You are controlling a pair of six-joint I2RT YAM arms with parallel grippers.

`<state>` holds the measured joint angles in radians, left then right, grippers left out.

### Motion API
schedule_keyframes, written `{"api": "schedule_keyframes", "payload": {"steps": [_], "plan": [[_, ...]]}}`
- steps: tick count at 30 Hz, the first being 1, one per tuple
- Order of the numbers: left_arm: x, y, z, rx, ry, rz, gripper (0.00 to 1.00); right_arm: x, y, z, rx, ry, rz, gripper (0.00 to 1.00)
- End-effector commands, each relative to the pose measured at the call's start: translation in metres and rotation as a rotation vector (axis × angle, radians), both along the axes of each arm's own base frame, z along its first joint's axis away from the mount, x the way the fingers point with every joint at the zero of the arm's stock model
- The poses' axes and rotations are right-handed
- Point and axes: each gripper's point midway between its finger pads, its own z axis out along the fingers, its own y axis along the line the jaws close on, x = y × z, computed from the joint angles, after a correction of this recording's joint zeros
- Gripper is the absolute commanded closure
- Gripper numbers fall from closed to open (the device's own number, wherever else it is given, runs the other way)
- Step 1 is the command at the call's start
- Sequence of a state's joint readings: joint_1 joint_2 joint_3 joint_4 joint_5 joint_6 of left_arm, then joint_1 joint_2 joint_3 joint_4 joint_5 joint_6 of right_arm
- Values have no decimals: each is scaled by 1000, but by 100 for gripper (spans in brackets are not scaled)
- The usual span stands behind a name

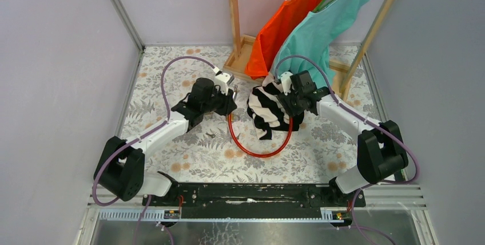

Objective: Lock with the key
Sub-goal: Lock the lock.

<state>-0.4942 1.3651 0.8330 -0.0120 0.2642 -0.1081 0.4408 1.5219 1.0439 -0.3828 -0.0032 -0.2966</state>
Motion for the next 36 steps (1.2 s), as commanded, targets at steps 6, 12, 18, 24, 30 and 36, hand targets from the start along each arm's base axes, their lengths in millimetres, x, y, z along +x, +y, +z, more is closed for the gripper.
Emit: {"api": "schedule_keyframes", "payload": {"steps": [6, 12, 18, 24, 30, 36], "plan": [[10, -5, 30, -48, -91, 1, 100, -14, 5, -35, 50, 98, -97, 55], [8, -6, 29, -51, -87, -11, 100, -7, 7, -42, 50, 98, -106, 61], [7, -6, 29, -50, -90, -17, 100, -2, 9, -42, 44, 104, -108, 72], [7, -7, 28, -50, -91, -26, 100, -6, 2, -20, 43, 50, -109, 80], [6, -9, 31, -56, -97, -44, 100, -19, -7, 0, 45, 1, -82, 87], [0, -17, 36, -83, -99, -97, 100, -32, -7, 12, 72, -37, -17, 90]]}}
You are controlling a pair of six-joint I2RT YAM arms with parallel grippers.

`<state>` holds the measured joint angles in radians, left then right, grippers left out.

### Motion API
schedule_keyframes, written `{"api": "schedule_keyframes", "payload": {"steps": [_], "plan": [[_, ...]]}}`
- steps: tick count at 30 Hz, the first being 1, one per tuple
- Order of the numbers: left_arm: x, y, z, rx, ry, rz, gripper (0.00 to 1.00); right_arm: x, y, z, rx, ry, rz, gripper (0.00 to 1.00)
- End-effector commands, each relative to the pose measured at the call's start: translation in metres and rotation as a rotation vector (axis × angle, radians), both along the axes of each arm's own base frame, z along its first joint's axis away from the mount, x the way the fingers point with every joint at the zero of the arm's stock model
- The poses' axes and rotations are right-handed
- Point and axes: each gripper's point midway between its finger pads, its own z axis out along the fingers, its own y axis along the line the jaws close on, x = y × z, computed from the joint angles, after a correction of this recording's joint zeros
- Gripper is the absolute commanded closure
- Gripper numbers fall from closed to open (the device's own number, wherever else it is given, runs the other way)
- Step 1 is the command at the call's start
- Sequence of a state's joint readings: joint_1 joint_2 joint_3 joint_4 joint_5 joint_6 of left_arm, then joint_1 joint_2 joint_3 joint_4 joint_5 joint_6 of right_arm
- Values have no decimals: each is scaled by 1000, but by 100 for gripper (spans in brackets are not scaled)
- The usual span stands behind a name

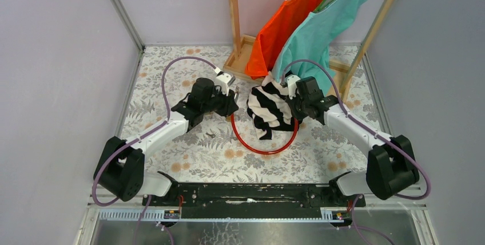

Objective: Lock with the key
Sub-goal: Lock the lock.

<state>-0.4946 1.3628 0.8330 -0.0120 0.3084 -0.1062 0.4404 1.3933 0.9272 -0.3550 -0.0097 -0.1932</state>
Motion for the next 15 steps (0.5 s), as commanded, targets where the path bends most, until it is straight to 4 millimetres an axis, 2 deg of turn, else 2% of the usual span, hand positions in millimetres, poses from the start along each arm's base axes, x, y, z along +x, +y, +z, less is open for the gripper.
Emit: {"api": "schedule_keyframes", "payload": {"steps": [1, 4, 8, 12, 15], "plan": [[4, -14, 36, -75, -109, -75, 100, -9, 4, 12, 12, -36, 91, 93], [-5, -25, 41, -112, -119, -166, 100, -13, 22, 26, 91, -52, 185, 100], [-19, -40, 50, -153, -121, -307, 100, -13, 51, 51, 201, -88, 310, 100], [-29, -43, 54, -170, -137, -365, 100, -17, 74, 74, 263, -155, 438, 100], [-37, -43, 54, -186, -157, -402, 100, -26, 88, 83, 278, -191, 532, 100]]}}
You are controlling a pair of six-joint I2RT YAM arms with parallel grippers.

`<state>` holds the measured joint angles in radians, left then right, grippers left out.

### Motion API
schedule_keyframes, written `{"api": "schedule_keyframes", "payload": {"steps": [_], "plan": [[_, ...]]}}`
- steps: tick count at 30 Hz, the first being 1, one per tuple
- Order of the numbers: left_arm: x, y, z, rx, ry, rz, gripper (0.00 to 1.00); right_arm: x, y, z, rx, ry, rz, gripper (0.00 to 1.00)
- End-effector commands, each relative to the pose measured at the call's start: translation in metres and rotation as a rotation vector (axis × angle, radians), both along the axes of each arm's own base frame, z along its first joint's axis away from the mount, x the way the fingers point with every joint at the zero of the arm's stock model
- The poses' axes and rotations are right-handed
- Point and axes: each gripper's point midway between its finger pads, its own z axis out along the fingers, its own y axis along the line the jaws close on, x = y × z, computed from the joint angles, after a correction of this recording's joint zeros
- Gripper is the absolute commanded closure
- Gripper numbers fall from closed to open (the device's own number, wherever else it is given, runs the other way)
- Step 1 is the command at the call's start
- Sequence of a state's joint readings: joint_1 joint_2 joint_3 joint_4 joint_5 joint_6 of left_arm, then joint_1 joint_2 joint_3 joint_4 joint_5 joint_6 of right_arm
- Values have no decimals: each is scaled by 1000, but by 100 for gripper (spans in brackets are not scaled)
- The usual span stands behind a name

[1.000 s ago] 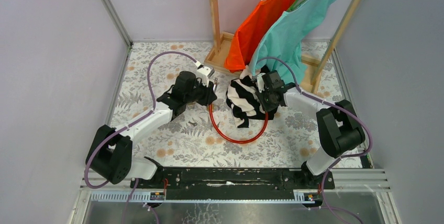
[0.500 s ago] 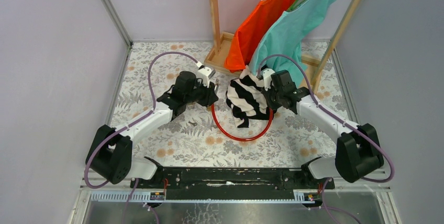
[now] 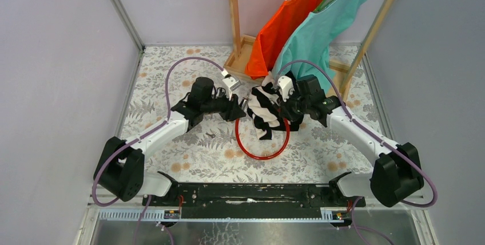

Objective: Lock with the key
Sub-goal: Lock the lock.

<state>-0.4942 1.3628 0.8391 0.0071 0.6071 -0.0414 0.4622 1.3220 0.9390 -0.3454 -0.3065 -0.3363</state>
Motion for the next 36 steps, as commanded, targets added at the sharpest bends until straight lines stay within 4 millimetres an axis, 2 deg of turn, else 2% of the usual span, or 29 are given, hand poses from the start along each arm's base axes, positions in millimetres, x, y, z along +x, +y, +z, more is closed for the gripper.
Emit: {"api": "schedule_keyframes", "payload": {"steps": [1, 9, 14, 17, 31, 36], "plan": [[-4, -12, 37, -97, -154, -118, 100, -8, 42, 53, 127, -158, 225, 100], [-18, -17, 44, -133, -158, -202, 100, -40, 65, 65, 158, -170, 382, 100], [-23, -19, 43, -148, -133, -229, 100, -47, 75, 68, 160, -166, 421, 100], [-20, -19, 41, -142, -130, -209, 100, -50, 81, 68, 158, -151, 441, 100], [-18, -18, 36, -132, -120, -194, 100, -44, 90, 54, 117, -112, 436, 100], [-17, -17, 35, -126, -125, -190, 100, -44, 93, 57, 119, -112, 435, 100]]}}
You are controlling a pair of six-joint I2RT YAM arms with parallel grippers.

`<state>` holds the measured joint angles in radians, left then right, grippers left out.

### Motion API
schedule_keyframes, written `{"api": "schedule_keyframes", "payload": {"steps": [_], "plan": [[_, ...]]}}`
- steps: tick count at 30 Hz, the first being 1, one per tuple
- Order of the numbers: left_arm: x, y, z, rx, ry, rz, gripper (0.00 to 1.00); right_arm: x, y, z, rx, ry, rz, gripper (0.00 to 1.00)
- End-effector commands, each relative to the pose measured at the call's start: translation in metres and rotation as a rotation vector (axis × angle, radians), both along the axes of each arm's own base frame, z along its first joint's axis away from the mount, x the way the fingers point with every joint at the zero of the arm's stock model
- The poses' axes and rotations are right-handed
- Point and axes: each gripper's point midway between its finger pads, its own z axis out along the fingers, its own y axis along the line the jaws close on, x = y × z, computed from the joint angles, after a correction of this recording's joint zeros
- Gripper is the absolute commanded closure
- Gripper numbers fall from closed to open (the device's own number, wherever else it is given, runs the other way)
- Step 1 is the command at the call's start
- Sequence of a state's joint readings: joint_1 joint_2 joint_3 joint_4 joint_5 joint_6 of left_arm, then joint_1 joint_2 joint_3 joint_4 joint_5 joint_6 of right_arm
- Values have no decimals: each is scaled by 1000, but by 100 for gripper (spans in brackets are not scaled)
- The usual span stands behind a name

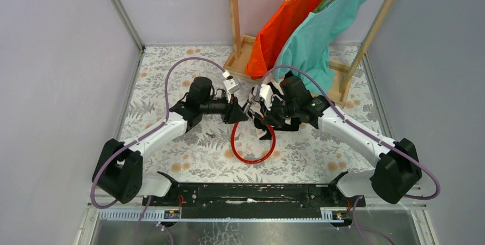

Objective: Lock with the key
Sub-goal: Lock the lock.

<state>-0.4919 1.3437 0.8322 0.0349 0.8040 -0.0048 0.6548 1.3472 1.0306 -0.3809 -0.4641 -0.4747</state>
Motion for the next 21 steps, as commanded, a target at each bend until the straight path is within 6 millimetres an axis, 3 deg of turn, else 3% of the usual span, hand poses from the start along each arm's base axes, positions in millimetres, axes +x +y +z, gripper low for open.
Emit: {"api": "schedule_keyframes", "payload": {"steps": [1, 21], "plan": [[10, -4, 16, -44, -96, -1, 100, 1, 18, 28, 58, -42, 43, 100], [8, -3, 13, -38, -107, -7, 100, 9, 18, 17, 17, -30, -14, 100]]}}
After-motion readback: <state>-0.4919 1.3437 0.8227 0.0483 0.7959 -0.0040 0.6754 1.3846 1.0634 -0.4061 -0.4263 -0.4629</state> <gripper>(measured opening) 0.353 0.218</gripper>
